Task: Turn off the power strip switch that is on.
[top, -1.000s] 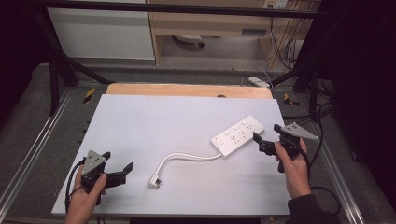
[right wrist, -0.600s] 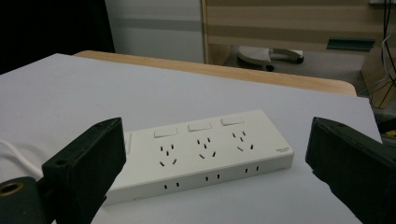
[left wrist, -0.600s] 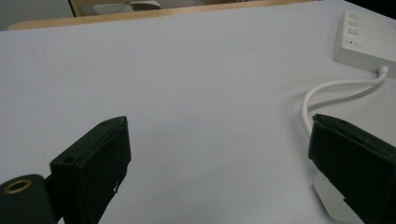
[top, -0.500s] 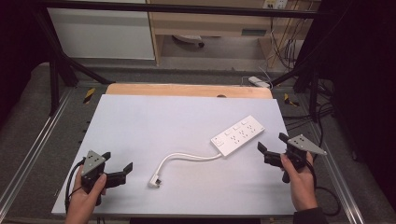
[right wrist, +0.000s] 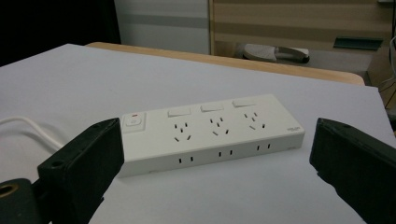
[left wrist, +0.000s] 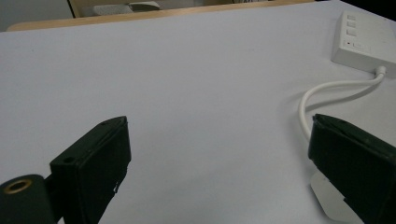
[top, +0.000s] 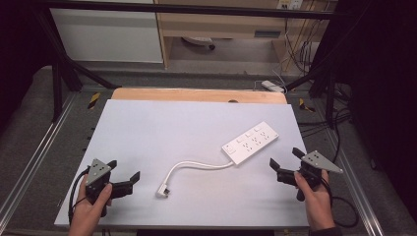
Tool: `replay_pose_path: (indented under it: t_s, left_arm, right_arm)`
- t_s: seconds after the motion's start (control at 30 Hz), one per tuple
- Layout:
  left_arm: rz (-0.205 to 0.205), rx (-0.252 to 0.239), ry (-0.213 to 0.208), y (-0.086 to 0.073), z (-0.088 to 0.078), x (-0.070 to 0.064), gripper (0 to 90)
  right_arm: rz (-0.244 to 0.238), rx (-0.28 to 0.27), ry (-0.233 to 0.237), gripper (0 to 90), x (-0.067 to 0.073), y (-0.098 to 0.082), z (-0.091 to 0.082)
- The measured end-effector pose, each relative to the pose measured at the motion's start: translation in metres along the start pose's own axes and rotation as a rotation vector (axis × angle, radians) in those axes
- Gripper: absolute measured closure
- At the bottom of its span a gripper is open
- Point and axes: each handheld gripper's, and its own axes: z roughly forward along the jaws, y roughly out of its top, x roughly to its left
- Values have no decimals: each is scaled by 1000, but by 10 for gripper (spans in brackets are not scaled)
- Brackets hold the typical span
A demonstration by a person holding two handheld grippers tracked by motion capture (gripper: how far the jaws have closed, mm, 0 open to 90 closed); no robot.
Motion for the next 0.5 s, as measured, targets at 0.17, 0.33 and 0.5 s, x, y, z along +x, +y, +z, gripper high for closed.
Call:
replay_pose_path:
  t_s: [0.17, 0.33, 0.5]
  left_arm:
    - [0, 0, 0, 0, 0, 0, 59]
    - [3, 0, 0, 0, 0, 0, 59]
    - [4, 1, -4, 0, 0, -1, 59]
  right_arm:
    - [-2, 19, 19, 32, 5, -10, 4]
    - [-5, 42, 56, 32, 14, -17, 11]
    - [-24, 93, 96, 33, 26, -24, 24]
